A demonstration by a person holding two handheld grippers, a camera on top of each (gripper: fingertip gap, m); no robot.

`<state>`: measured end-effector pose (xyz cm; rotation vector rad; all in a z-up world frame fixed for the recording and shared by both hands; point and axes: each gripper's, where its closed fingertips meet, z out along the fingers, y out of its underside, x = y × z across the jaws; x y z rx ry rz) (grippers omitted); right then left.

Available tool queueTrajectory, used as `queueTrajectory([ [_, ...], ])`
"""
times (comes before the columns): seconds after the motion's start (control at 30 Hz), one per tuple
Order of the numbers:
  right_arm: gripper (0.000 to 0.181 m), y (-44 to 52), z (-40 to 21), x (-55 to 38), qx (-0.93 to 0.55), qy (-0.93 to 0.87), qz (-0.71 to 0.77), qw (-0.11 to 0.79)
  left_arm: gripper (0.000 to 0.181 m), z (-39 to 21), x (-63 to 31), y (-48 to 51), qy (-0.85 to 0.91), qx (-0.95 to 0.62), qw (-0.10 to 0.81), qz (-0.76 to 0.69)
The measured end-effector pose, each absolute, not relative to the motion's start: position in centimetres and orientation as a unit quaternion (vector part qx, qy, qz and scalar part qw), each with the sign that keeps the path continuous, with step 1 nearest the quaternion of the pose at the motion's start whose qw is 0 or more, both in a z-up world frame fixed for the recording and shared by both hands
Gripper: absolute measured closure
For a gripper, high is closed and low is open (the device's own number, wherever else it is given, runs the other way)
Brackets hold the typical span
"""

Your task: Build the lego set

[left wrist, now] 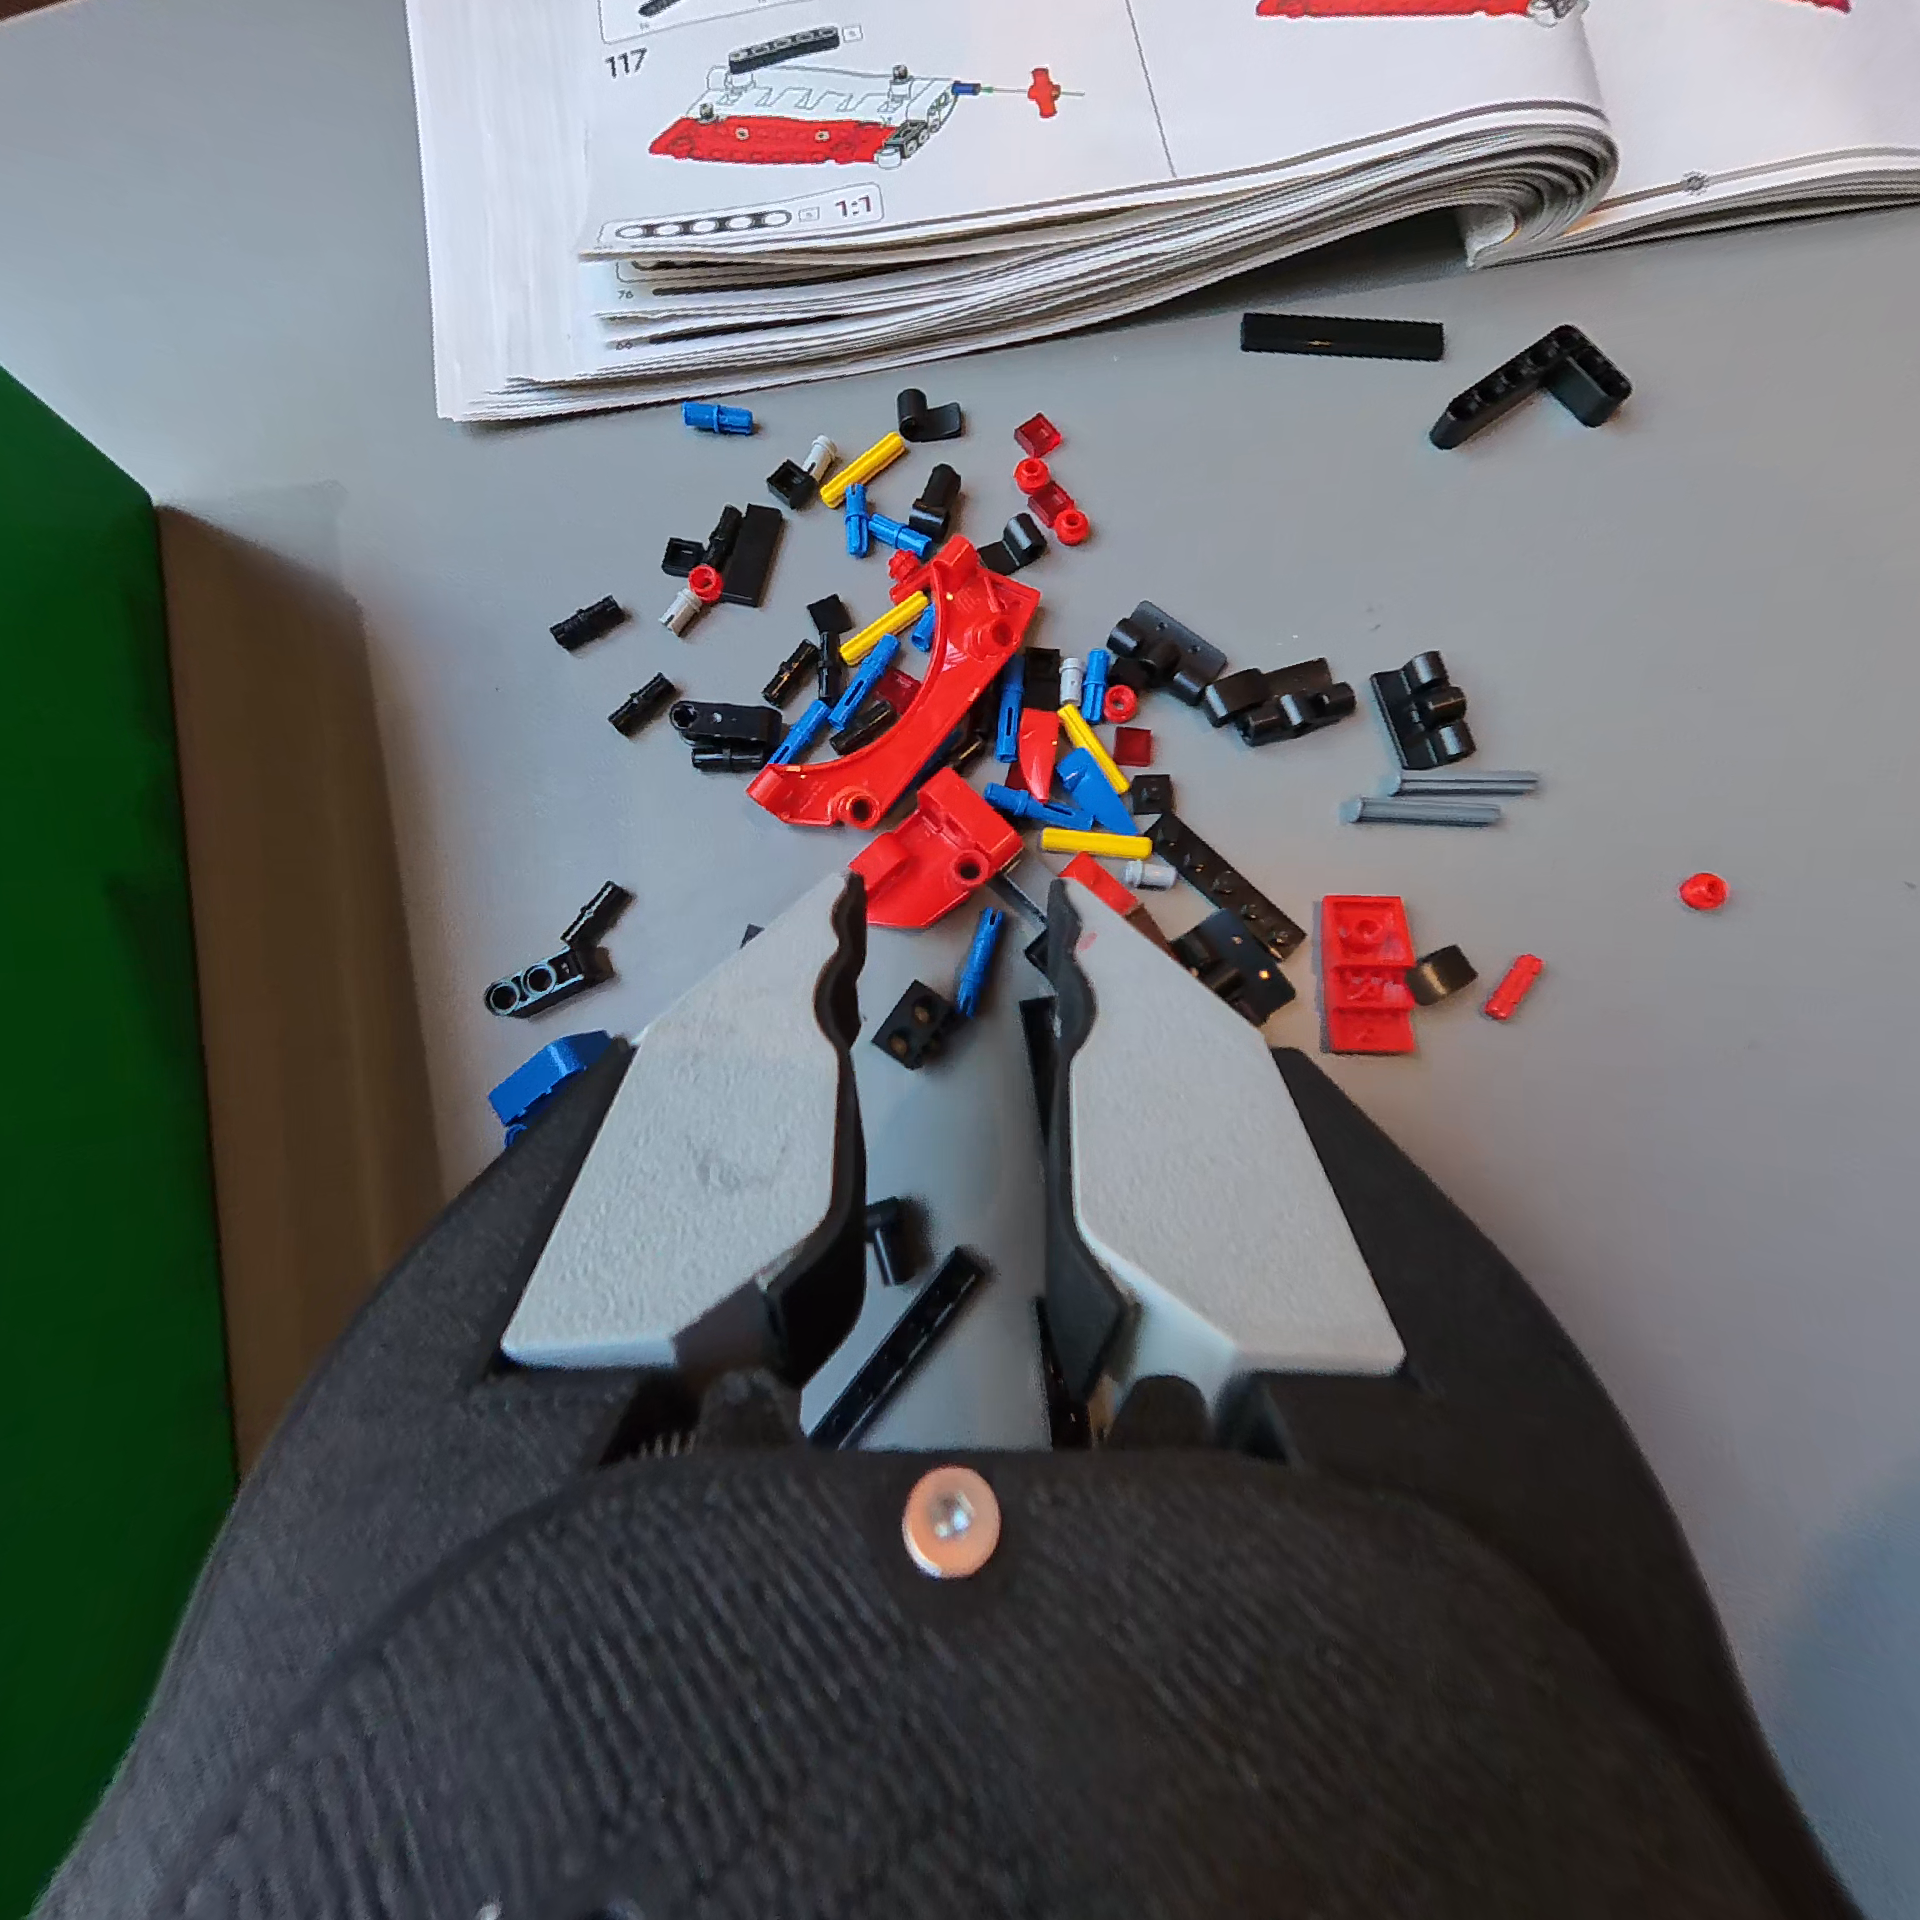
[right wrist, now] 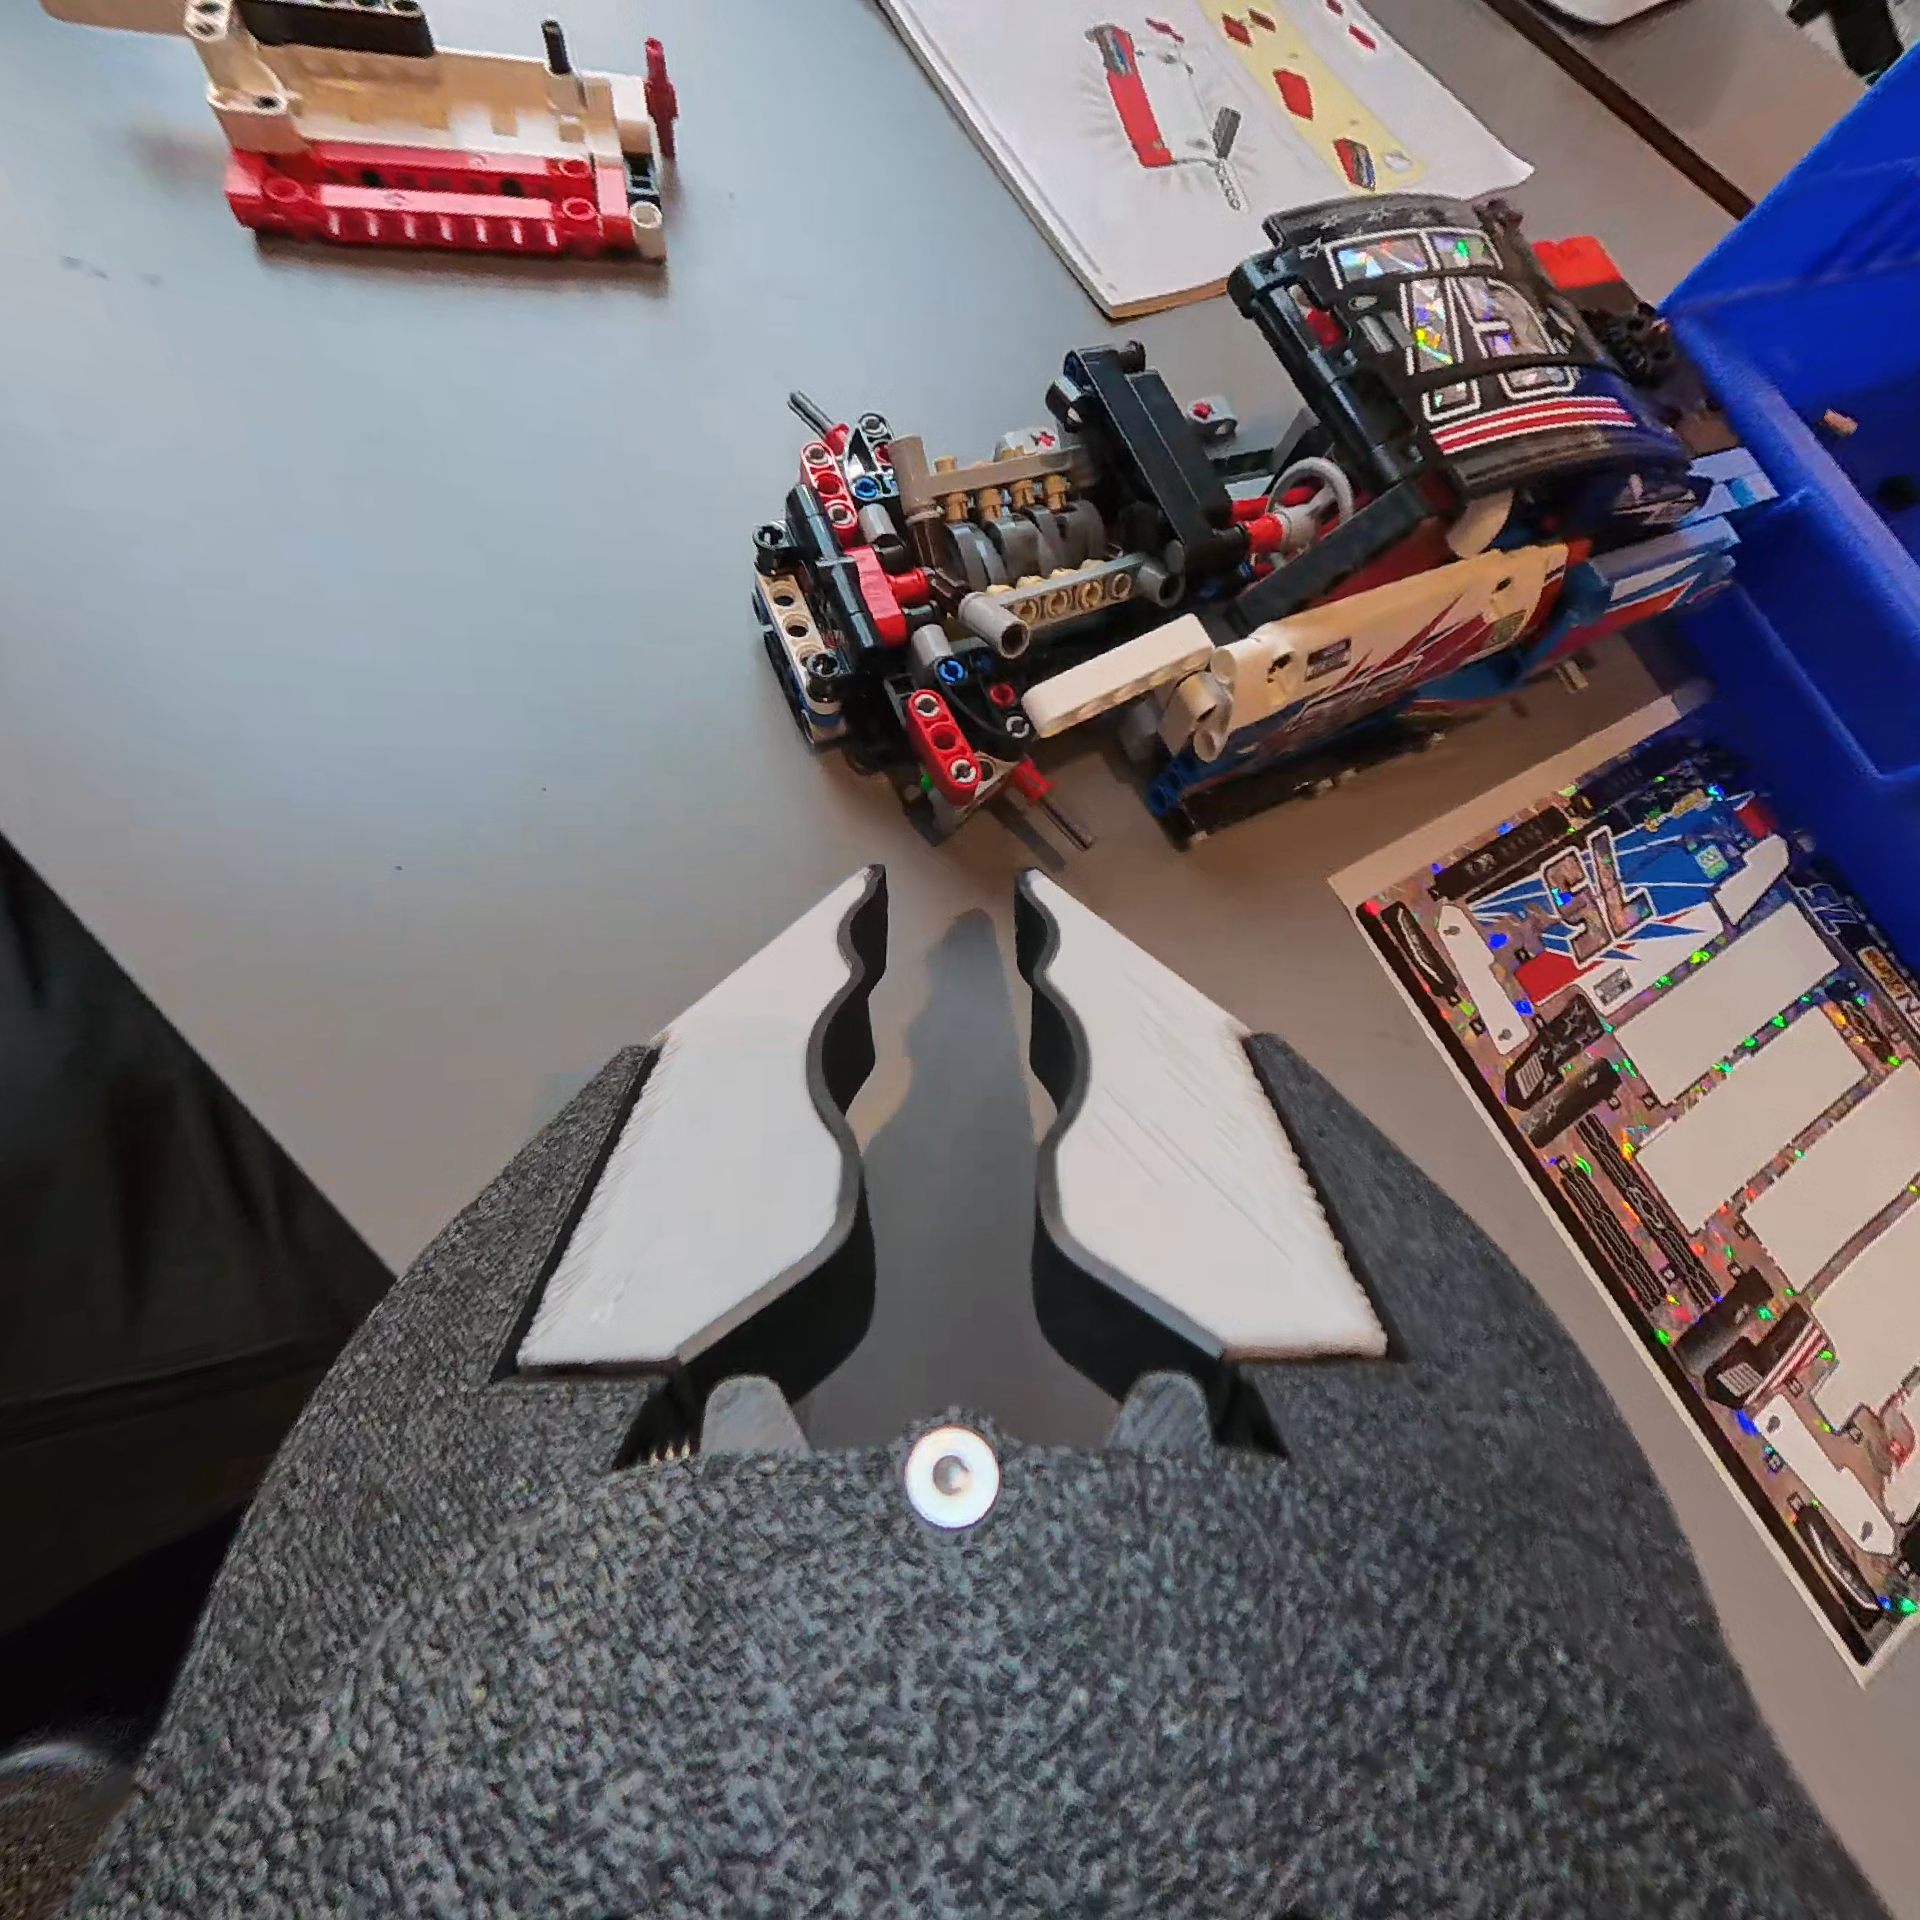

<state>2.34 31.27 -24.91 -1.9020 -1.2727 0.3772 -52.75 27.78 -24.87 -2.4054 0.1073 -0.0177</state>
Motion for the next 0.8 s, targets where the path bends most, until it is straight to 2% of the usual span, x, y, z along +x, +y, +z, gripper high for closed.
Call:
queueTrajectory([
  [0.37, 0.145, 30.7, -25.9, -1.6, -0.733, -0.53, 0.176, 0.388, 0.149, -24.8, -53.2, 27.3, 0.037, -0.933, 0.359, -0.004],
  [0.8, 0.152, 30.8, -24.5, -0.6, -0.735, -0.506, 0.174, 0.416, 0.149, -24.2, -52.5, 27.1, 0.042, -0.927, 0.373, -0.009],
])
